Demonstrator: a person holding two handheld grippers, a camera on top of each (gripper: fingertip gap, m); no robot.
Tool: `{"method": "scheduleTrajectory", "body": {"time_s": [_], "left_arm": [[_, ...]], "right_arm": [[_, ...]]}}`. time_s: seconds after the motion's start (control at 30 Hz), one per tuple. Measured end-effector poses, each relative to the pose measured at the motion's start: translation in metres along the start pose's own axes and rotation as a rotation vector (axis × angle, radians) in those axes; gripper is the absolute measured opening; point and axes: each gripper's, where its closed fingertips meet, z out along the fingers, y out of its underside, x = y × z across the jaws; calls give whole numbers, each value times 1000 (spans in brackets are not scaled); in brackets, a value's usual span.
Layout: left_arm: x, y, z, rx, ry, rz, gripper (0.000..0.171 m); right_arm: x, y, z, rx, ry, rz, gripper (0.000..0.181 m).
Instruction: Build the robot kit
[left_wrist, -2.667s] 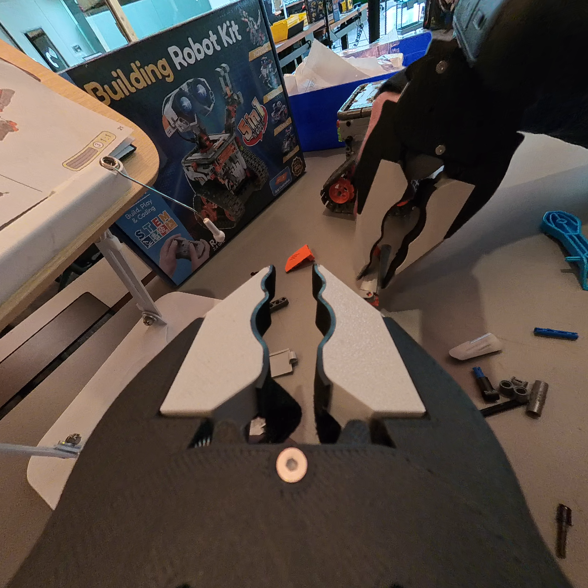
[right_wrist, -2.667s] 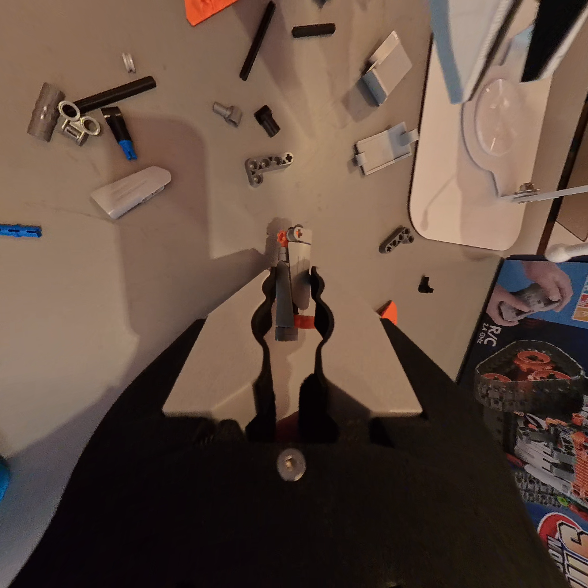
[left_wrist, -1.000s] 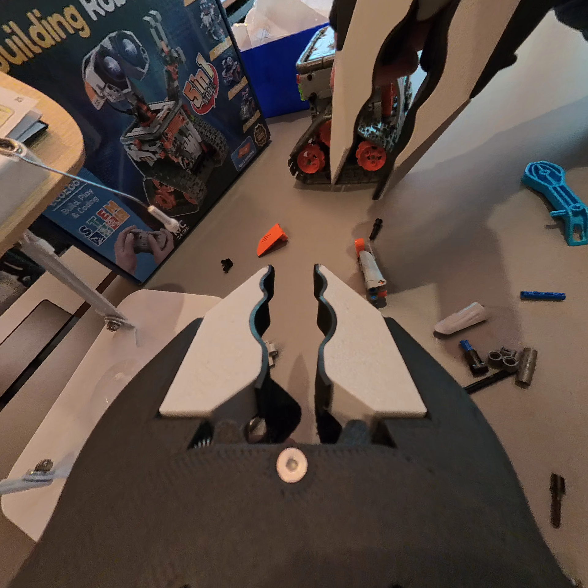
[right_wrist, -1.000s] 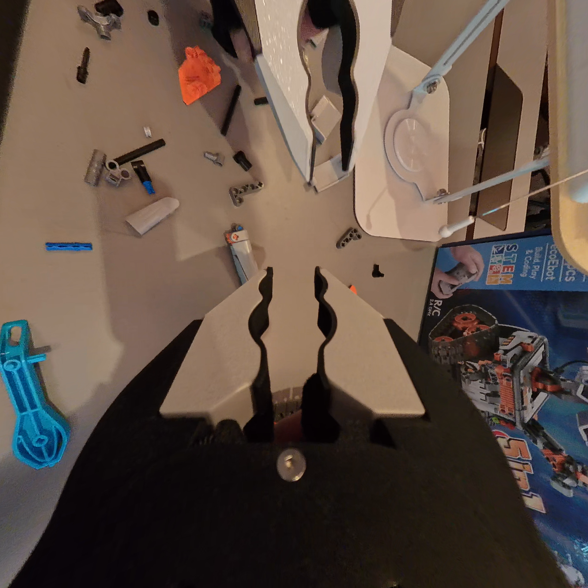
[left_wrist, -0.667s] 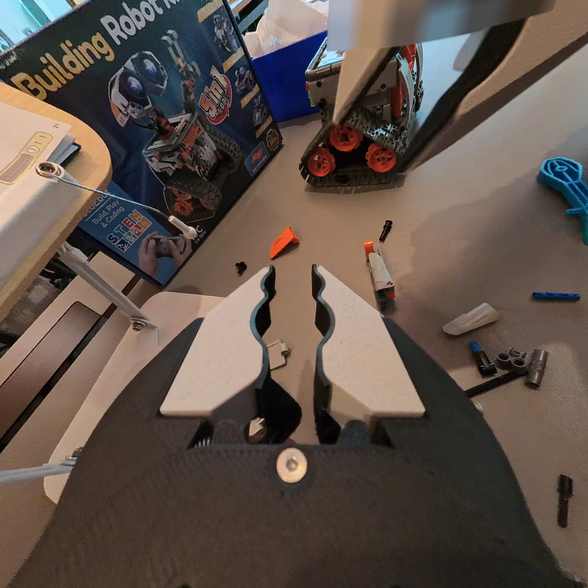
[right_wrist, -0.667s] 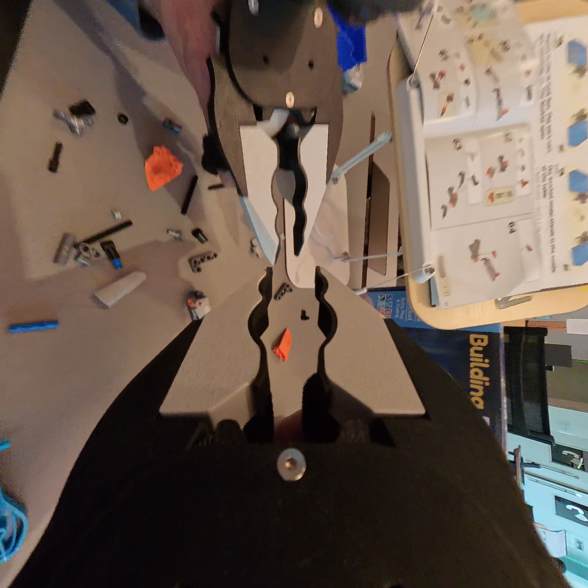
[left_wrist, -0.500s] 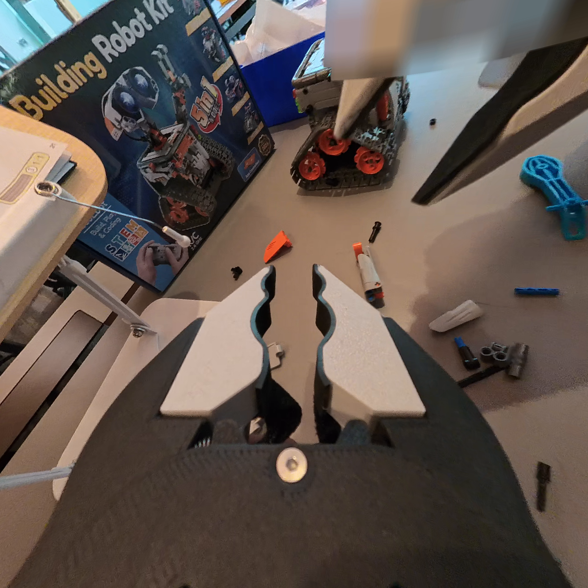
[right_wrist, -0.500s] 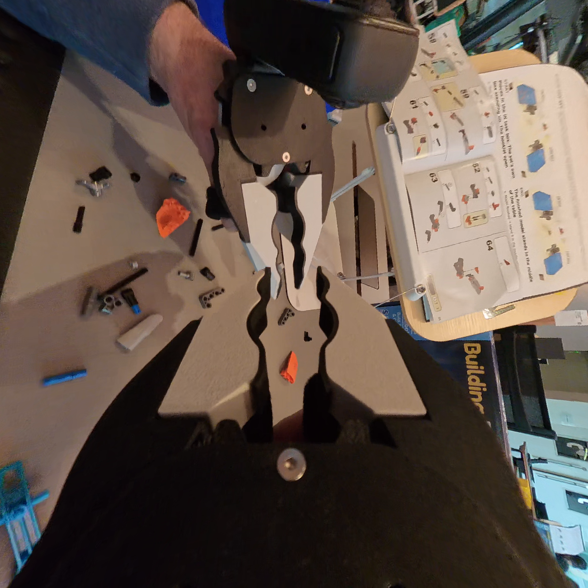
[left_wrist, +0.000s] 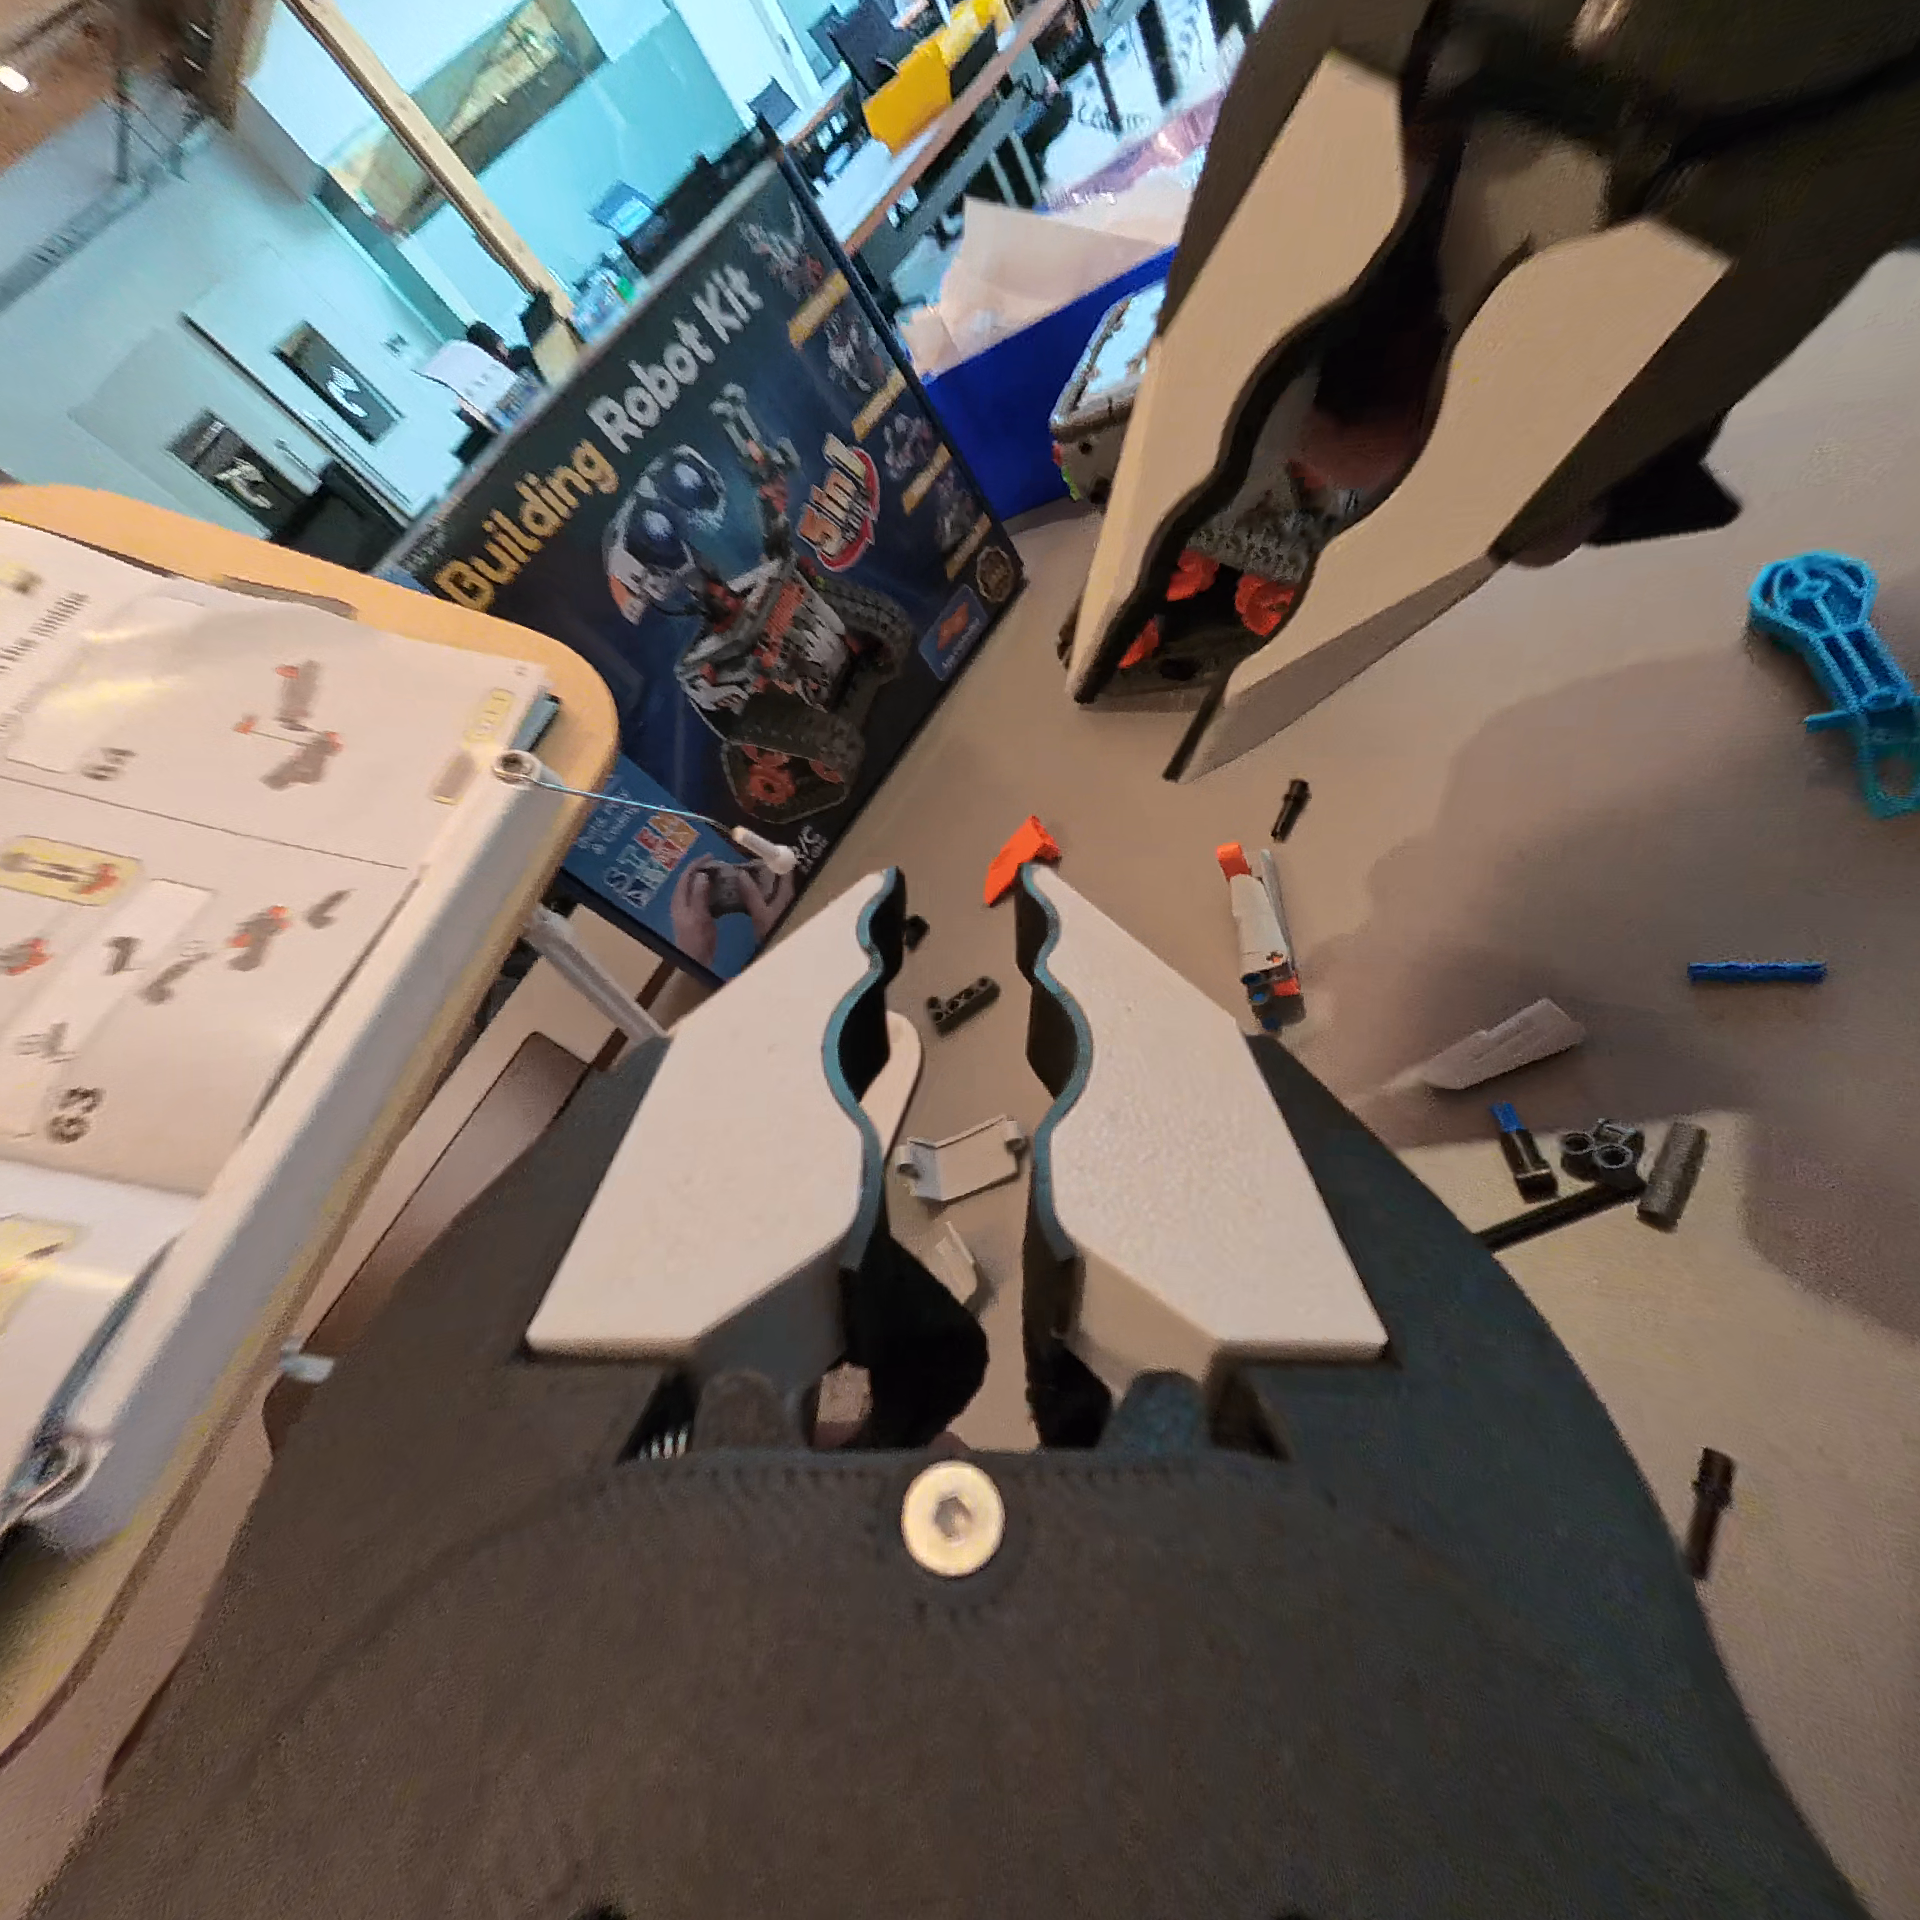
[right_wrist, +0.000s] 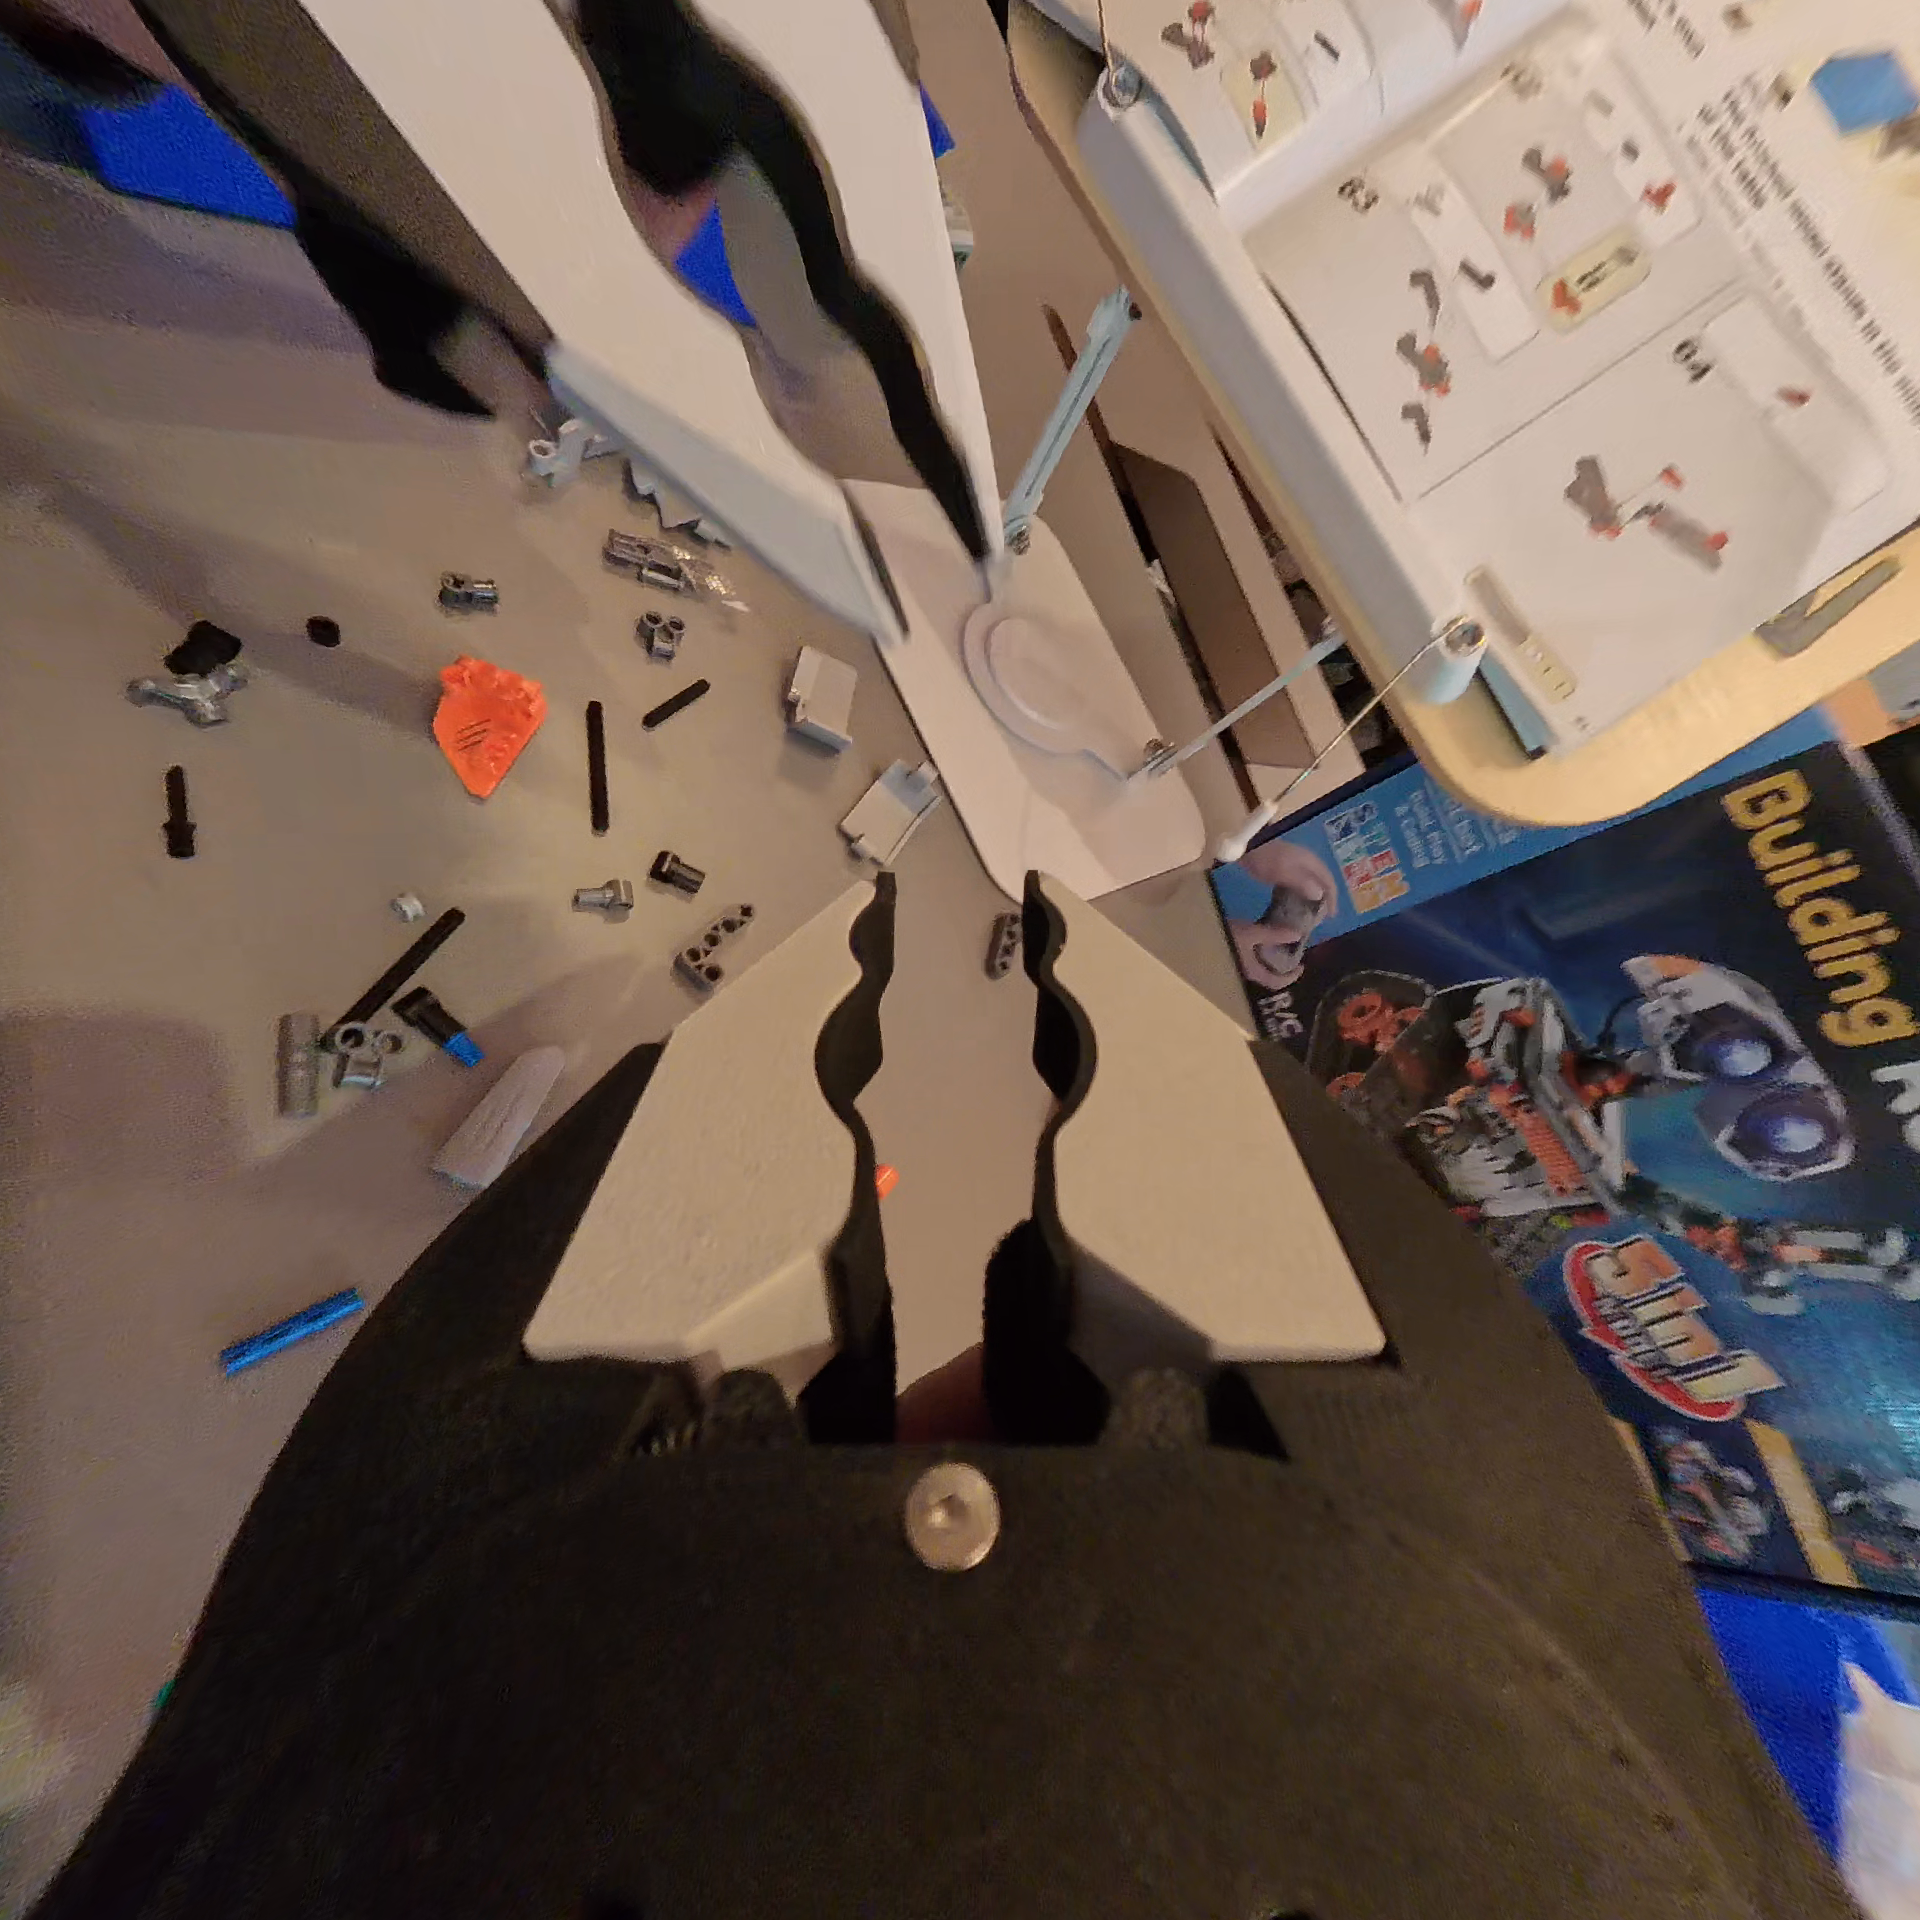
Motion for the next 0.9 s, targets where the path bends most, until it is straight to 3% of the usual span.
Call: {"method": "scheduleTrajectory", "body": {"time_s": [0.1, 0.33, 0.6, 0.9], "left_arm": [[-4, -2, -17, 14, -33, -15, 19], [10, 38, -35, -101, -81, -5, 17], [44, 77, -44, -200, -56, -17, 16], [67, 71, -43, -151, -47, 50, 14]], "right_arm": [[-4, 12, 0, -14, -66, 68, 22], [-38, 38, 8, -103, -248, 72, 19], [-74, 26, 27, -108, -322, 3, 23], [-86, 15, 46, -97, -327, -30, 21]]}}
